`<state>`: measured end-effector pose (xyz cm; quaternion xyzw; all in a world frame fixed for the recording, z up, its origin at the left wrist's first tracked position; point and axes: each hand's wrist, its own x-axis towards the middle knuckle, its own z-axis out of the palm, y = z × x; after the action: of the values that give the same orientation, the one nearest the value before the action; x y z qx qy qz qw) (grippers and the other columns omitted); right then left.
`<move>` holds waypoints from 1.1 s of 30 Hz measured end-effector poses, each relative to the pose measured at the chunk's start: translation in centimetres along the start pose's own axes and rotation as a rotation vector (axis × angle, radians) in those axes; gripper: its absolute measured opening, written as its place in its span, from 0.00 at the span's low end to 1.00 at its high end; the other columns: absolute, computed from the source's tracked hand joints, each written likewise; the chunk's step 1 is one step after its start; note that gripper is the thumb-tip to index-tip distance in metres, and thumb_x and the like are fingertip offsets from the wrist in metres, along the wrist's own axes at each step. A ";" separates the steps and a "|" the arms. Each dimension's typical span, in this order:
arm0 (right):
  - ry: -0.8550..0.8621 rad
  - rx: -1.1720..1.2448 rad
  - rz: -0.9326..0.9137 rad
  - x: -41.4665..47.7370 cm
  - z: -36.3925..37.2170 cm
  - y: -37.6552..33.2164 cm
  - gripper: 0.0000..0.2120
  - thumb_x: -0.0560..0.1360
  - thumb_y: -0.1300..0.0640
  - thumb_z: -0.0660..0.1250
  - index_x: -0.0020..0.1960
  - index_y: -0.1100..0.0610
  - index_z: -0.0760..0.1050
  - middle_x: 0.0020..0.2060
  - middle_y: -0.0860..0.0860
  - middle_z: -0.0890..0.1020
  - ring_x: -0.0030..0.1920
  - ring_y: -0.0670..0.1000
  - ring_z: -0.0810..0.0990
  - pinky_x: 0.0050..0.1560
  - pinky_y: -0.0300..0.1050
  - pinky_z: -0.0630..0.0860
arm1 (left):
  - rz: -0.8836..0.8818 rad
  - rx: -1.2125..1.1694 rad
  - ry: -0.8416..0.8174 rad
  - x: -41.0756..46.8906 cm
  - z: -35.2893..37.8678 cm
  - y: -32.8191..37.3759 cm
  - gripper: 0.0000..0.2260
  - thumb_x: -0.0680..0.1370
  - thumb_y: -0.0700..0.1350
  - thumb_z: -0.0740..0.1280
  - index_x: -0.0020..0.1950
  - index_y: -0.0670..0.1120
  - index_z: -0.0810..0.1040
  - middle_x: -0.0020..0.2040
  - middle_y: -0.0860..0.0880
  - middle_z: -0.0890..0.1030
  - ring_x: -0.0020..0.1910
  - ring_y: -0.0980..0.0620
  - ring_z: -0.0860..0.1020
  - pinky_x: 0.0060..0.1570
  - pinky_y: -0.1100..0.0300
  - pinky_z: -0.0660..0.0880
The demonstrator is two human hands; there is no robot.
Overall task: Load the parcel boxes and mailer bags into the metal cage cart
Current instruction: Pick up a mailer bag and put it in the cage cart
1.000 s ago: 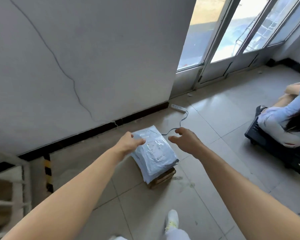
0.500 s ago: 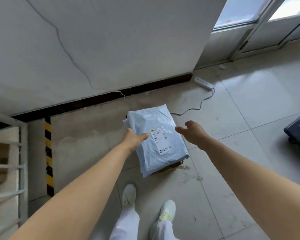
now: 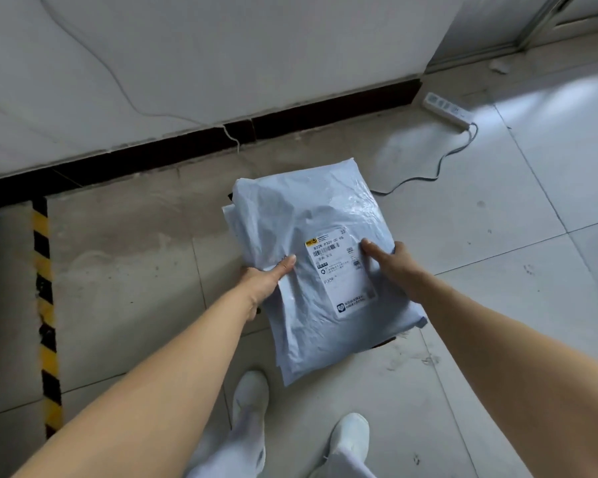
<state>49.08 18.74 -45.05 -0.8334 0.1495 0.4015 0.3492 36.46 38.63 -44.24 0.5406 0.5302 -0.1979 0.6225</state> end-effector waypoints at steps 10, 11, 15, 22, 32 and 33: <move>-0.247 0.333 0.086 1.2 -1.7 -0.4 0.44 0.51 0.32 0.76 0.58 0.61 0.80 0.48 0.58 0.85 0.49 0.59 0.84 0.57 0.51 0.78 | 0.021 -0.319 -0.209 0.0 0.5 1.1 0.17 0.68 0.48 0.75 0.52 0.41 0.81 0.53 0.41 0.83 0.51 0.44 0.81 0.63 0.47 0.74; -0.249 0.367 0.086 0.3 -2.0 -0.9 0.44 0.52 0.33 0.76 0.58 0.61 0.79 0.49 0.59 0.85 0.49 0.59 0.84 0.57 0.51 0.78 | 0.033 -0.328 -0.220 -1.0 0.3 1.8 0.20 0.66 0.49 0.75 0.53 0.40 0.81 0.54 0.39 0.83 0.52 0.43 0.81 0.62 0.46 0.74; -0.241 0.459 0.051 -5.1 -3.9 -3.6 0.41 0.52 0.33 0.77 0.56 0.60 0.80 0.50 0.60 0.84 0.50 0.60 0.83 0.60 0.54 0.77 | 0.132 -0.331 -0.266 -6.0 -1.1 5.2 0.21 0.62 0.50 0.76 0.51 0.42 0.82 0.53 0.39 0.83 0.47 0.44 0.81 0.60 0.45 0.75; -0.174 0.544 -0.086 -18.7 -8.0 -12.7 0.53 0.40 0.31 0.79 0.57 0.62 0.80 0.48 0.59 0.85 0.50 0.60 0.84 0.60 0.57 0.77 | 0.289 -0.352 -0.255 -20.1 -7.1 13.8 0.13 0.72 0.44 0.73 0.53 0.38 0.81 0.46 0.40 0.84 0.40 0.45 0.83 0.49 0.50 0.81; -0.162 0.561 -0.465 -42.0 -8.2 -25.4 0.41 0.53 0.33 0.78 0.57 0.57 0.79 0.46 0.53 0.86 0.46 0.56 0.85 0.53 0.55 0.81 | 0.622 -0.404 -0.050 -44.4 -20.5 17.8 0.24 0.68 0.49 0.76 0.60 0.40 0.79 0.52 0.41 0.84 0.50 0.42 0.83 0.50 0.50 0.80; -0.200 0.550 -0.498 -43.8 -7.5 -26.4 0.38 0.56 0.34 0.77 0.57 0.58 0.79 0.46 0.54 0.86 0.45 0.56 0.85 0.52 0.54 0.81 | 0.662 -0.426 -0.021 -46.3 -22.0 17.3 0.25 0.68 0.49 0.76 0.62 0.40 0.78 0.54 0.40 0.83 0.52 0.41 0.82 0.52 0.49 0.80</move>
<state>39.61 30.90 4.30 -0.6761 0.0098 0.3284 0.6595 24.18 48.77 7.42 0.5391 0.3499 0.1227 0.7563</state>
